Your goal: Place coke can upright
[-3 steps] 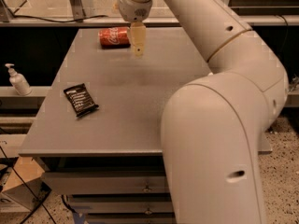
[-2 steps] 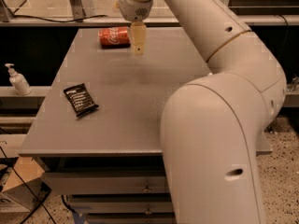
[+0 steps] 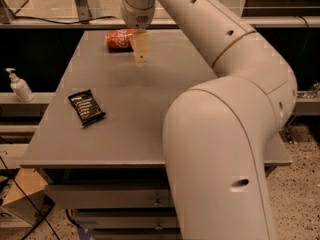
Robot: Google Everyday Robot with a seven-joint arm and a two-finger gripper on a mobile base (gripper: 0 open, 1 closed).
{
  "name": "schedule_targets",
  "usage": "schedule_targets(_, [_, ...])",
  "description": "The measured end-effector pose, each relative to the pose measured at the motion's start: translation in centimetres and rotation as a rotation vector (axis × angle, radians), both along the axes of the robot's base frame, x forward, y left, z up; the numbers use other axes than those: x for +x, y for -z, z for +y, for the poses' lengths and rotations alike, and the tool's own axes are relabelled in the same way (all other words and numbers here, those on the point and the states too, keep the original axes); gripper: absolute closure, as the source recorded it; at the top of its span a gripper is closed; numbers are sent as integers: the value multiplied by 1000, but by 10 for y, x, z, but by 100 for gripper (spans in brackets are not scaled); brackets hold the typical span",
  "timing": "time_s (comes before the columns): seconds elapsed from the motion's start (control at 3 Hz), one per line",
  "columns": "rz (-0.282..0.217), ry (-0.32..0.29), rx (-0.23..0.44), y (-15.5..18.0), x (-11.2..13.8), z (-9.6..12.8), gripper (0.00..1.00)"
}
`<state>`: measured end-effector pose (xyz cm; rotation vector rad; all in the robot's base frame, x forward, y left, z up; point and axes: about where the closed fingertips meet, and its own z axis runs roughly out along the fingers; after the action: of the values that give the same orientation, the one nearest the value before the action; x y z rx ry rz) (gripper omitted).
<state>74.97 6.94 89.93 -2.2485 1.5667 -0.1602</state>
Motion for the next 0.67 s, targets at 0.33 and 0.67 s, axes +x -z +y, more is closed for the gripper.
schedule_targets(0.33, [-51, 40, -45, 6, 17, 6, 0])
schedule_targets(0.67, [-98, 60, -88, 10, 31, 10, 0])
